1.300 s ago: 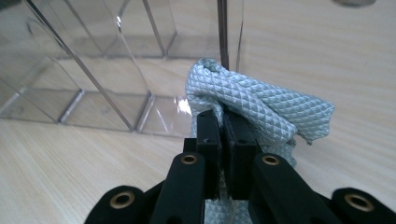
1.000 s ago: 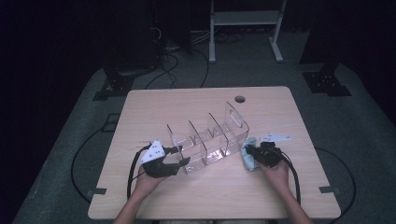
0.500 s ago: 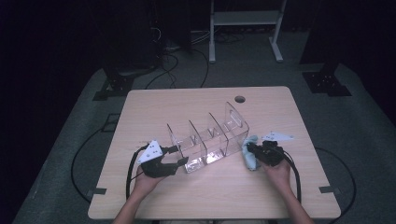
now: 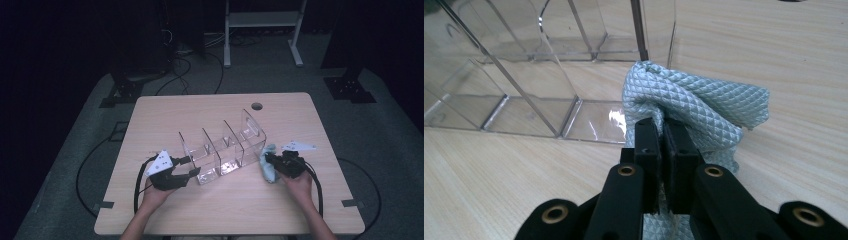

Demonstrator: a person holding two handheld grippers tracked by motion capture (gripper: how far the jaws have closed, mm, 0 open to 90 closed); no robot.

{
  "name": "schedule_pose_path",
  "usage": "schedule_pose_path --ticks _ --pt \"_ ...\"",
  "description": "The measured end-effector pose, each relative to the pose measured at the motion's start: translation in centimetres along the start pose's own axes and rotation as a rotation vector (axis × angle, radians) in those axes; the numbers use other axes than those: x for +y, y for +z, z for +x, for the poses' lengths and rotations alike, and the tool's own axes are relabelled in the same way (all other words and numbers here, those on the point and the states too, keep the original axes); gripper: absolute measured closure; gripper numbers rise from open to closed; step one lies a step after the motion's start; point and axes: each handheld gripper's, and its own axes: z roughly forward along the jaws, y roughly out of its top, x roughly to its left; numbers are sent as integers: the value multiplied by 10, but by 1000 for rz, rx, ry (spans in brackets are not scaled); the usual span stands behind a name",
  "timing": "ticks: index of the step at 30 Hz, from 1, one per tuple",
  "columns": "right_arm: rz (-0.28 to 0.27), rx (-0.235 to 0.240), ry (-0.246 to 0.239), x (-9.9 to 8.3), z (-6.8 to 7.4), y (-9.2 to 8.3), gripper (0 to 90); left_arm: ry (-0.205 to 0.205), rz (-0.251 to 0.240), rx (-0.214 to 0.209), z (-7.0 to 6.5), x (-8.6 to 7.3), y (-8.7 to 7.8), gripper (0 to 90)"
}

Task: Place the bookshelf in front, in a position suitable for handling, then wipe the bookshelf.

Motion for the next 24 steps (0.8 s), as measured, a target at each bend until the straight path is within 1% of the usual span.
schedule_pose_path --ticks 2,5,7,9,10,12,14,16,18,19,23,24 --pt "-3 3 5 0 0 -1 858 -9 -4 -4 1 0 0 454" --pt "-5 5 8 0 0 -1 858 -12 -7 -7 2 0 0 455" --pt "-3 2 -8 0 1 -1 858 -8 -4 -9 3 0 0 454" --pt "-6 2 -16 1 2 -3 858 -7 -2 -6 3 0 0 454" --pt "-8 4 -11 1 2 -5 858 -5 0 -3 3 0 0 454" --pt "-21 15 -13 2 4 -10 858 -4 1 0 2 0 -1 454" --pt "-47 49 -22 5 8 -17 858 -3 3 0 2 0 -1 454" --pt "-74 67 -45 9 17 -27 859 -3 3 3 2 0 -1 454" --pt "-104 96 -62 15 27 -34 859 -3 3 4 2 0 -1 454" --pt "-118 111 -82 18 34 -37 859 -3 3 3 2 0 -1 455" --pt "-146 159 -135 28 56 -41 859 -4 1 6 2 0 -1 455" --pt "-147 164 -157 31 62 -40 859 -6 -1 6 2 0 -1 454"
